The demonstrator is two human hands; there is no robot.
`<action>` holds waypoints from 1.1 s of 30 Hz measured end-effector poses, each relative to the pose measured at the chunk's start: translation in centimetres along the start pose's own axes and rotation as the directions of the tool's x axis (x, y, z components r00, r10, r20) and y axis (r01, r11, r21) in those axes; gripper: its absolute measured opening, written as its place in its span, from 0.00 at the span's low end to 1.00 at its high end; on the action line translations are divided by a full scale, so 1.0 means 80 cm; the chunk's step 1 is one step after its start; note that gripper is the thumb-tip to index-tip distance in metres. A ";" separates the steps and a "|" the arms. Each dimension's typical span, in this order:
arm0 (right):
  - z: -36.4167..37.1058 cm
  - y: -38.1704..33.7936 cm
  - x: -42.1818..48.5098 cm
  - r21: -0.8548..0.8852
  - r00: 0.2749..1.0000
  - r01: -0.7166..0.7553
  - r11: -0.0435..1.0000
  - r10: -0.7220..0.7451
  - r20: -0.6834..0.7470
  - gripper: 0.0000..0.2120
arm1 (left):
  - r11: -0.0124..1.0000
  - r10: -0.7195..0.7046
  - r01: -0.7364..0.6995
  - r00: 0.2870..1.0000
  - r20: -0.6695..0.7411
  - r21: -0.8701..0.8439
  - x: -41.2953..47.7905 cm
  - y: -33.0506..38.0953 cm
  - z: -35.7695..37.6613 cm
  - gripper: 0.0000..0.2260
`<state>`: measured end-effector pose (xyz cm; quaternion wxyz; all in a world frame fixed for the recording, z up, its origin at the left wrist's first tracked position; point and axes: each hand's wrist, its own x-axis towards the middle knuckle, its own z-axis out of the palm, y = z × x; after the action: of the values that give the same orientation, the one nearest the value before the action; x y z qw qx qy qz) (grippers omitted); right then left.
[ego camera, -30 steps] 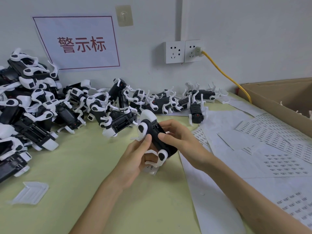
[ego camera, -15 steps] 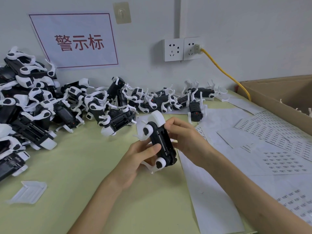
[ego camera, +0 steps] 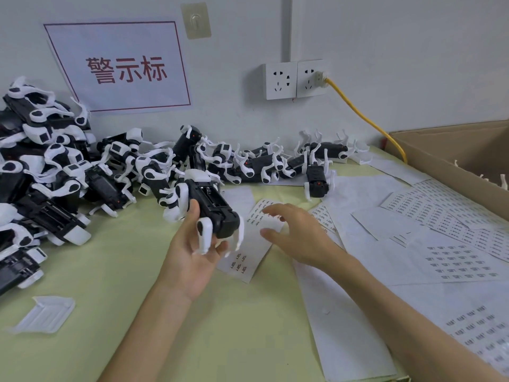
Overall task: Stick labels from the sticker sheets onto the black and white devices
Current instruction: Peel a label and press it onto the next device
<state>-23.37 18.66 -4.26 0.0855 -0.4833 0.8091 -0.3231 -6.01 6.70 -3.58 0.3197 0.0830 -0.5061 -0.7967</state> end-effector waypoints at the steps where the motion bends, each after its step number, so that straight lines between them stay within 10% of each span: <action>1: 0.004 0.001 -0.001 -0.050 0.999 0.005 0.999 -0.003 0.037 0.24 | 1.000 0.019 -0.019 0.999 0.035 -0.013 0.000 0.002 0.000 0.30; 10: 0.035 -0.006 -0.013 -0.135 0.943 0.263 0.955 -0.226 0.244 0.34 | 0.980 -0.008 0.020 0.998 0.062 -0.197 0.004 0.003 -0.008 0.28; 20: 0.009 -0.003 -0.004 0.192 0.976 0.101 0.976 -0.060 -0.208 0.23 | 0.961 -0.179 0.140 0.972 -0.150 -0.237 0.004 0.004 0.000 0.09; 33: 0.018 -0.018 -0.015 0.198 0.928 0.372 0.907 -0.361 -0.091 0.21 | 0.961 -0.263 0.255 0.962 -0.072 -0.111 0.001 -0.007 0.007 0.13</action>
<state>-21.07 18.59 -4.71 0.0531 -0.6060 0.6670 -0.4302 -6.57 7.26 -3.78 0.2379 0.1666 -0.4360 -0.8518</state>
